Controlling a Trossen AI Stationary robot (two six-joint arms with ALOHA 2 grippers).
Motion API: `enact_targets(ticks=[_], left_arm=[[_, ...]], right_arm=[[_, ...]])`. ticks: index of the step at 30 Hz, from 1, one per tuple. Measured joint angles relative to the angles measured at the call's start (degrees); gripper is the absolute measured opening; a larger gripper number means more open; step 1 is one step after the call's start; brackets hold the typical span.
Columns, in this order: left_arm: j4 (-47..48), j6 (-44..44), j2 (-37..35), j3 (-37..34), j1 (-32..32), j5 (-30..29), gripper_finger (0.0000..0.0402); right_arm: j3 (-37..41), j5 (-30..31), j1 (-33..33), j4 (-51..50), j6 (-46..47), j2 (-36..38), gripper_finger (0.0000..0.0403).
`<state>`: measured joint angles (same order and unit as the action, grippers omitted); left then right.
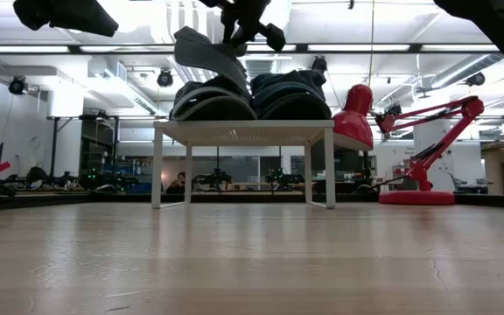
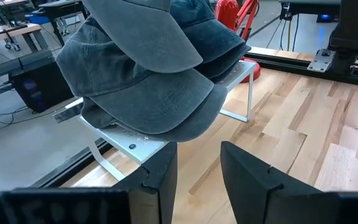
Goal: Pick & Place hat
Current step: Stack the gray cap on the stacked gray caps on the shelf
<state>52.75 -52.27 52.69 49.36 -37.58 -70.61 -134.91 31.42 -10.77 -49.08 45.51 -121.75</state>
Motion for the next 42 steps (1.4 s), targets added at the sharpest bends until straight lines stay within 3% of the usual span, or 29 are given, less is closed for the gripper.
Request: enact_targets(ticks=[6,19,28,31,38,42], left_arm=[[0.01,0.04,0.0,0.0,0.0,0.02,0.0126],[0.02,0.04,0.0,0.0,0.0,0.02,0.0126],[0.16,6.49,-0.51,0.58,-0.01,-0.24,0.0126],[0.26,8.9,-1.27,0.91,0.0,-2.4,0.0126],[0.42,8.77,-5.65,0.94,0.43,-14.86,0.0126],[0.33,7.33,-8.18,0.96,2.34,-18.65,0.0126]], right_arm=[[0.01,-0.43,-0.02,0.0,-1.5,0.0,0.002],[0.02,-0.43,-0.06,1.13,-0.63,0.0,0.0115],[0.02,-0.35,-0.04,4.92,-2.0,0.2,0.0131],[0.02,-0.33,-0.02,5.14,-2.33,0.2,0.0125],[0.02,-0.31,0.75,5.14,-8.1,2.29,0.0105],[0.02,-0.23,1.62,2.99,-11.53,4.54,0.0091]])
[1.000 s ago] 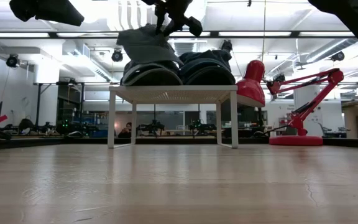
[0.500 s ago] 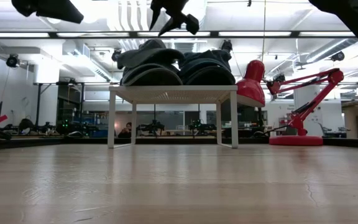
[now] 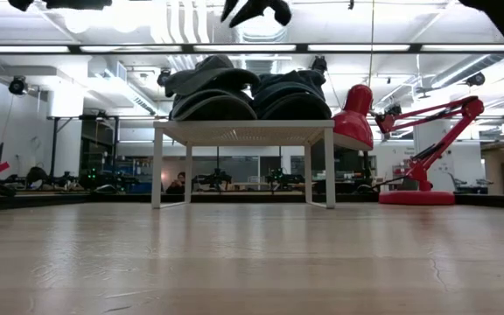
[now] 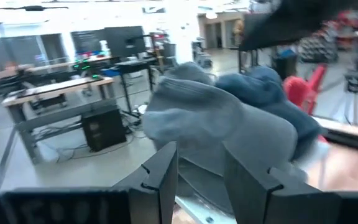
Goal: Pick & Place hat
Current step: Stack the gray cap on the stacked gray caps on the shelf
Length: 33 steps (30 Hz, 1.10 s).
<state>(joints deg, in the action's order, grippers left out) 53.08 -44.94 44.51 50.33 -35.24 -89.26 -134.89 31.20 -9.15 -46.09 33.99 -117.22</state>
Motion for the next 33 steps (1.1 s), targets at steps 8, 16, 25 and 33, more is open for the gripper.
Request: enact_targets(ticks=[8,16,25,33], left_arm=[[-0.84,-2.22,-0.73,0.0,8.07,-0.74,0.0126],[-2.46,-2.47,1.29,0.0,16.14,-0.67,0.0126],[-3.06,-2.32,3.45,0.0,22.13,-0.39,0.0126],[-3.08,-2.23,4.41,0.0,24.05,-0.47,0.0126]], right_arm=[[-0.09,-0.06,3.29,-22.41,1.08,2.17,0.0057],[2.75,0.7,4.49,-25.71,2.44,-0.25,0.0036],[5.19,1.4,3.24,-24.68,3.6,-1.02,0.0031],[8.04,0.29,3.17,-21.66,4.63,-1.02,0.0031]])
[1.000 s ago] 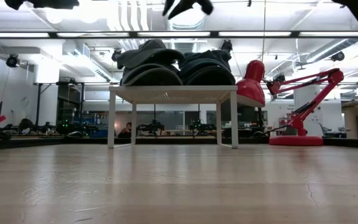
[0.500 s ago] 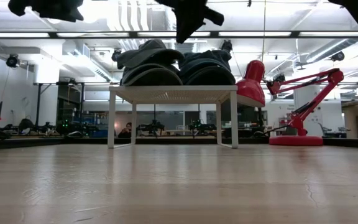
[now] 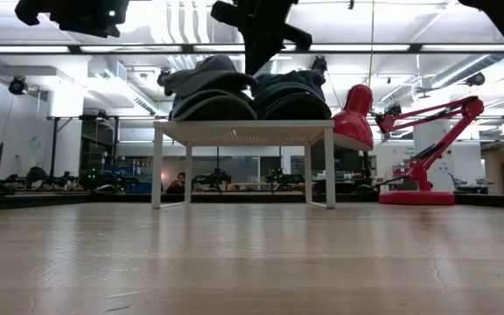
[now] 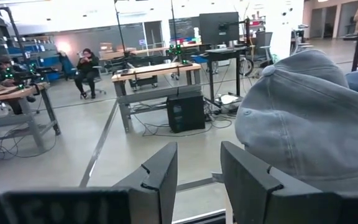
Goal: Pick & Place hat
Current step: Stack the gray cap on the stacked gray caps on the shelf
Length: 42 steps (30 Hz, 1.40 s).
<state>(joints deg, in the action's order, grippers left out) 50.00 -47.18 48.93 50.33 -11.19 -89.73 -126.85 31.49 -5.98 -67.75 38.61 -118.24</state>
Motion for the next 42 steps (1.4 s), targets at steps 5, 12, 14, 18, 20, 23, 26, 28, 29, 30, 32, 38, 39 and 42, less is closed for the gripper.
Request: enact_targets(ticks=[5,12,14,18,20,23,26,28,29,30,32,38,39,42], left_arm=[[-0.02,0.08,0.05,0.0,0.39,-0.23,0.0126],[-0.04,0.09,0.07,0.0,1.11,-0.29,0.0126],[-0.04,0.09,0.07,0.0,1.13,-0.29,0.0126],[-0.04,0.09,0.07,0.0,1.13,-0.29,0.0126],[-0.07,0.08,0.07,0.0,1.13,-0.29,0.0126],[-0.07,0.09,0.07,0.0,1.13,-0.29,0.0126],[-0.07,0.07,0.07,0.0,1.17,-0.29,0.0126],[-0.08,0.07,0.07,0.0,1.17,-0.31,0.0126],[-0.07,0.07,0.07,0.0,1.17,-0.29,0.0126],[-0.07,0.07,0.07,0.0,1.17,-0.29,0.0126],[-0.09,0.07,0.07,0.0,1.17,-0.29,0.0126],[-0.09,0.07,0.07,0.0,1.17,-0.29,0.0126],[-0.1,0.05,0.07,0.0,1.17,-0.29,0.0126],[-0.11,0.05,0.07,0.0,1.17,-0.29,0.0126]], right_arm=[[0.77,-0.54,0.01,0.67,0.02,0.0,0.0031],[0.77,-2.98,0.11,1.24,0.42,-0.49,0.0031],[0.77,-3.67,0.11,1.49,0.44,-1.06,0.0031],[0.81,-6.06,0.62,4.69,0.27,-1.75,0.0031],[0.81,-6.09,1.06,6.42,-0.14,-1.62,0.0031],[0.79,-6.15,1.38,7.88,-1.23,-1.51,0.0031],[0.79,-6.15,1.34,8.16,-1.46,-1.51,0.0031],[0.79,-6.18,1.34,8.22,-1.47,-1.53,0.0031],[0.79,-6.37,1.34,8.23,-1.49,-1.54,0.0031],[0.79,-6.67,1.34,8.3,-1.49,-1.58,0.0031],[0.93,-6.76,1.34,8.67,-1.5,-1.62,0.0031],[1.87,-7.81,1.35,9.84,-1.27,-1.63,0.0031],[2.2,-7.78,1.38,10.46,-1.29,-1.64,0.0031],[2.86,-7.59,1.49,11.73,-1.55,-1.66,0.0031]])
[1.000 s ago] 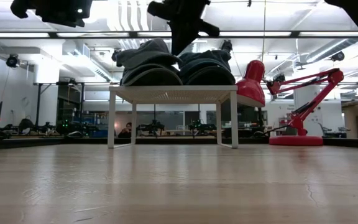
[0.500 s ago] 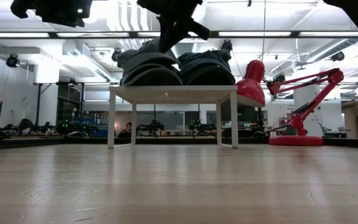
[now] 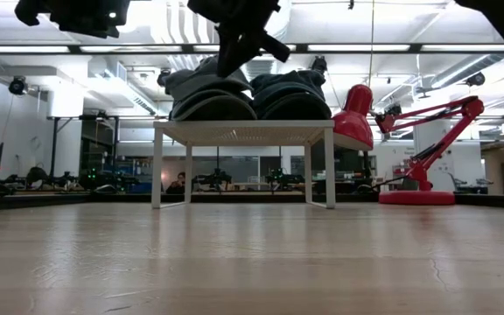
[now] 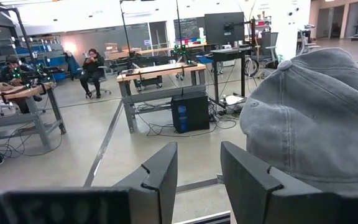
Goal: Pick & Place hat
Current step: Stack the gray cap on the stacked gray caps on the shelf, then return to Home Position
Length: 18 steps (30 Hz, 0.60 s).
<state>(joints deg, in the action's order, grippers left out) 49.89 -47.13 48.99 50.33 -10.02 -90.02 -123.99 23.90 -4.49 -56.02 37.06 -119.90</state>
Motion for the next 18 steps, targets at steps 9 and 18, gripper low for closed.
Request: enact_targets(ticks=[9,18], left_arm=[[-0.04,-0.01,0.0,0.0,-0.04,0.02,0.0126],[-0.02,3.88,-0.21,0.0,-0.29,3.34,0.0126]], right_arm=[[1.32,-0.42,0.84,2.87,-1.15,0.1,0.0031],[-5.09,0.33,3.26,-3.43,-4.6,1.82,0.0031]])
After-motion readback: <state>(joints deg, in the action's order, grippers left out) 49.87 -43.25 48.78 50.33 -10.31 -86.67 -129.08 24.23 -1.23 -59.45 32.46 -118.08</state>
